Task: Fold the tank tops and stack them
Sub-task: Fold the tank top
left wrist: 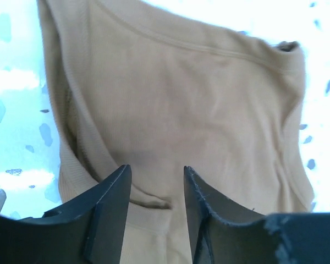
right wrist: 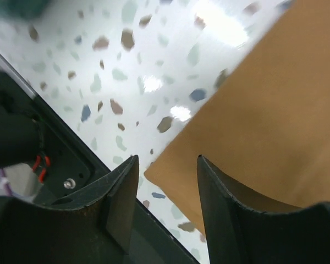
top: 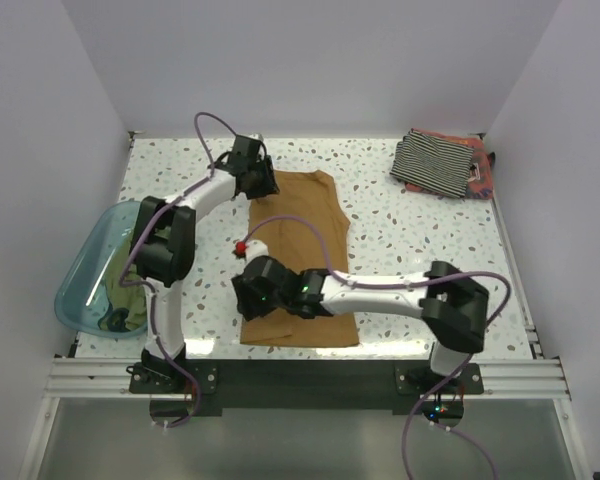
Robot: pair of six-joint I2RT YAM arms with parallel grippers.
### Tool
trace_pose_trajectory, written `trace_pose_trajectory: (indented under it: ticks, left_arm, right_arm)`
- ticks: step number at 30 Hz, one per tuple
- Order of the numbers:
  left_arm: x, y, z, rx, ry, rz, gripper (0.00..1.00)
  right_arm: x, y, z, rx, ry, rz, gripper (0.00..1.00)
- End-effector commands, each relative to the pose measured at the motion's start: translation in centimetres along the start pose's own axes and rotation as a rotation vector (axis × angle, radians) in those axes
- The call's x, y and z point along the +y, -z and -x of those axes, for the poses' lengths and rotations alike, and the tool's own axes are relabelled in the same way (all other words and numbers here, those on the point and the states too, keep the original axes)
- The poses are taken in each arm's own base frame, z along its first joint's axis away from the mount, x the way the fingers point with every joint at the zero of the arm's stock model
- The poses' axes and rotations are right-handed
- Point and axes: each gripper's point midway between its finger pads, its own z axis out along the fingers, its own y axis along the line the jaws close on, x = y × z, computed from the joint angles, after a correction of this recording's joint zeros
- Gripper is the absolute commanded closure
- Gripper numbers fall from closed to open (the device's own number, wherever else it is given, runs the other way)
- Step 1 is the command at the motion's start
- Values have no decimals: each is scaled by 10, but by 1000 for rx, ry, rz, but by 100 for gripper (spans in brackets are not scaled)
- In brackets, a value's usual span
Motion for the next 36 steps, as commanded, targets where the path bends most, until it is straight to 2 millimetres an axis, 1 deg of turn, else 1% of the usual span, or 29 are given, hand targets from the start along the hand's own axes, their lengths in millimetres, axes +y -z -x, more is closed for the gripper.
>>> trace_pose_trajectory:
  ticks: [1,2,3,4,5,6,7,8,9,10,11,12,13,14,15,16,17,18,19,21,22,24,25,27,28,30,31,34,36]
  left_arm:
    - [-49,60,65,-179,-40,-153,50]
    - [-51,65,69,-195,-32,-155,50]
    - [-54,76,73,-216,-12,-167,49]
    - [-56,80,72,-222,0,-171,49]
    - [-59,84,70,-230,9,-177,49]
    - [-61,93,68,-245,15,-182,49]
    - [-70,96,60,-240,18,-186,49]
    - [-71,98,55,-244,18,-173,50]
    - [-74,104,46,-239,22,-175,51]
    - [-86,106,31,-222,8,-189,52]
    - [-88,108,24,-223,5,-177,54]
    - [-88,111,7,-201,11,-175,55]
    - [-102,115,-11,-181,-9,-197,57]
    - [-109,124,-18,-190,-13,-220,60]
    - [-106,119,-42,-150,-21,-211,62]
    - [-120,124,-64,-124,-54,-234,64]
    - [-127,128,-90,-92,-84,-247,66]
    - [-121,128,-94,-86,-85,-235,67]
    - [-131,132,-116,-55,-108,-254,69]
    - [-136,137,-143,-20,-134,-274,73]
    - [-147,143,-164,7,-172,-301,73]
    - [-150,146,-188,46,-211,-303,73]
    - [-158,151,-208,75,-239,-323,73]
    - [-161,154,-230,110,-263,-331,73]
    - [-166,160,-245,130,-287,-347,73]
    - [-174,164,-260,151,-317,-369,72]
    - [-180,169,-274,167,-345,-381,71]
    - [-191,176,-294,197,-388,-406,68]
    - [-199,179,-308,218,-421,-427,68]
  right_arm:
    - [-25,65,72,-170,-97,10,51]
    - [-56,72,85,-195,-142,-40,51]
    - [-76,81,85,-201,-164,-79,51]
    - [-94,98,90,-219,-181,-115,51]
    - [-127,108,101,-250,-231,-181,52]
    - [-145,113,99,-244,-258,-211,52]
    - [-161,120,97,-234,-288,-237,52]
    - [-198,127,102,-243,-355,-300,52]
    - [-212,128,97,-224,-389,-307,52]
    - [-228,129,96,-219,-421,-319,53]
    - [-264,130,97,-225,-492,-362,53]
    - [-273,125,92,-198,-530,-328,54]
    - [-285,123,98,-218,-543,-317,55]
    - [-306,117,98,-211,-579,-330,55]
    - [-314,113,100,-207,-587,-329,55]
    - [-318,109,102,-199,-582,-319,55]
    - [-330,98,104,-179,-591,-322,55]
    - [-336,94,105,-173,-600,-329,55]
    - [-339,88,104,-161,-606,-328,56]
    - [-350,76,101,-141,-624,-340,56]
    - [-353,73,101,-144,-636,-339,56]
    - [-353,67,97,-135,-651,-327,56]
    - [-354,62,97,-142,-665,-320,56]
    - [-356,57,93,-141,-681,-323,56]
    - [-359,54,91,-143,-692,-332,56]
    - [-365,52,88,-147,-701,-356,56]
    - [-367,48,87,-148,-709,-360,56]
    - [-370,42,88,-152,-720,-361,57]
    - [-375,35,84,-136,-727,-369,62]
